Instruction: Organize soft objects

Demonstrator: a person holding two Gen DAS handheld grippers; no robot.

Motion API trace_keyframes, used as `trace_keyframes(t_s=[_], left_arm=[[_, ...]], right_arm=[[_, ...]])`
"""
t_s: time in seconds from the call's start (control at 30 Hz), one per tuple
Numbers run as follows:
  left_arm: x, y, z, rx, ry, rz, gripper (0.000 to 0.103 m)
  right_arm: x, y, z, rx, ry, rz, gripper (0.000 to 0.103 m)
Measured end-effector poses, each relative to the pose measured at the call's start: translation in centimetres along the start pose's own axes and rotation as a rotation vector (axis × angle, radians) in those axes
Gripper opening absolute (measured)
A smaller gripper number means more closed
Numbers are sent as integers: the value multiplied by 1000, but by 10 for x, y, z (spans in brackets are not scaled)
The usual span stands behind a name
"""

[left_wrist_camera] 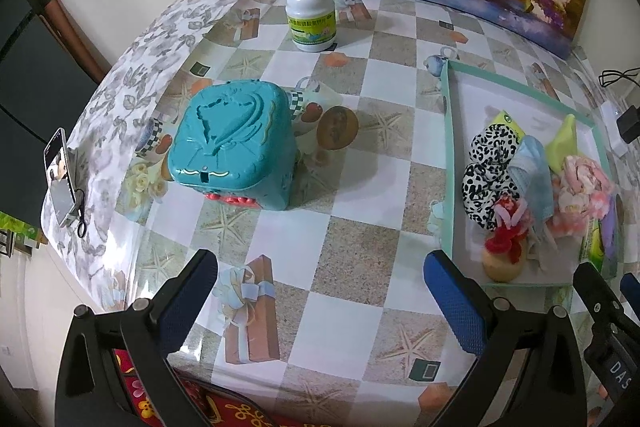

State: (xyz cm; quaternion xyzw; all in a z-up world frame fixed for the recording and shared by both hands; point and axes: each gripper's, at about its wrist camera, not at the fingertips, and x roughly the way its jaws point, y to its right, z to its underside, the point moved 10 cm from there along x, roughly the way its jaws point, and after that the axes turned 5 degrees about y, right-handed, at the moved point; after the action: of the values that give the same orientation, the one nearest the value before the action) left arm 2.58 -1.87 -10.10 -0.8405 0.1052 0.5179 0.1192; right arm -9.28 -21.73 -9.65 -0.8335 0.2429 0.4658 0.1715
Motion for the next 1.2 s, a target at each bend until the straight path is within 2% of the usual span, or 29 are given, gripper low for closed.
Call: trace_keyframes(t_s=[1.2], left_arm=[[2, 4, 2, -1, -17, 15, 103]], right_arm=[[7, 4, 3, -14, -21, 26, 103]])
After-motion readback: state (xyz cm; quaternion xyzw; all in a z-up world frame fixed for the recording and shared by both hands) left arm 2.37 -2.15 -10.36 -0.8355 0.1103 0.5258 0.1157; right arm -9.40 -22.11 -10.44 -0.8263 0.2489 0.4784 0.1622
